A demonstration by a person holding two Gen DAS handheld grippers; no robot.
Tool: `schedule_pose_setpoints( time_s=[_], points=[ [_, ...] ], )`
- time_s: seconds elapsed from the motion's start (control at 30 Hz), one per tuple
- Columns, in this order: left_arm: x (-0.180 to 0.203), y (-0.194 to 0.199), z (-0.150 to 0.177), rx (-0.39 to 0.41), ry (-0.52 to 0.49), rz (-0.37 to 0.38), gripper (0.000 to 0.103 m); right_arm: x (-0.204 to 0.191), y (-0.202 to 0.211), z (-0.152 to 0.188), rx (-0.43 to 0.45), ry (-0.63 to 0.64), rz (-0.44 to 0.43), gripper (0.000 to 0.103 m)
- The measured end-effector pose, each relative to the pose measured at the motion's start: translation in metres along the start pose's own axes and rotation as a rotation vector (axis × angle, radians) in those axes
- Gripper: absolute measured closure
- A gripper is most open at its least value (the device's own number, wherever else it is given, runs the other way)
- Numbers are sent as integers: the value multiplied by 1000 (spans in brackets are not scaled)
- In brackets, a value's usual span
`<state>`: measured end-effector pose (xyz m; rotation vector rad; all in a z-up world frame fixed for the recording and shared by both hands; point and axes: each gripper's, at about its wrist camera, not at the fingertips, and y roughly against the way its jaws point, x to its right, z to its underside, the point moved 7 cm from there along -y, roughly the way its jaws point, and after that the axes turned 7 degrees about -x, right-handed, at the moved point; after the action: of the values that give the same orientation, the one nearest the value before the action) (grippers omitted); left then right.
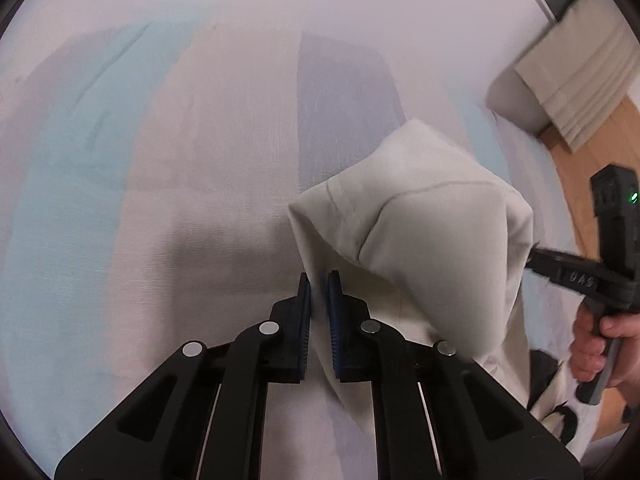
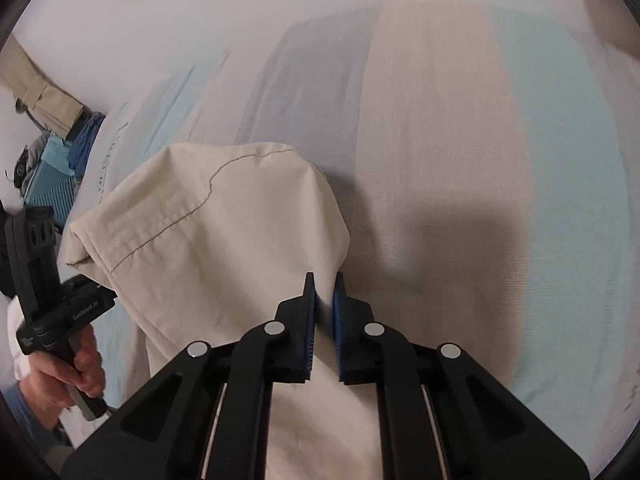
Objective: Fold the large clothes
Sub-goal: 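Grasp the jacket hood with the left gripper while the right gripper grasps the hood edge, then hold the cream hood closed in both grippers and lift it off the bed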
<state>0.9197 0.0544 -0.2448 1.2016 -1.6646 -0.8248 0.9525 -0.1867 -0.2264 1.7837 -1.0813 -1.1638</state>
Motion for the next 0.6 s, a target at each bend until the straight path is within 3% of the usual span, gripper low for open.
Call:
schedule_pose_setpoints(
  time_s=[0.17,0.33,0.6],
  points=[
    [10,16,8,4,-36,-78,99,-4,18,15,41,2,29,98],
    [27,33,25,13,-93,-103,100,-12,28,31,39,25,26,100],
    [13,35,35,-3,-40,-134,100,-26,31,39,32,29,42,100]
  ],
)
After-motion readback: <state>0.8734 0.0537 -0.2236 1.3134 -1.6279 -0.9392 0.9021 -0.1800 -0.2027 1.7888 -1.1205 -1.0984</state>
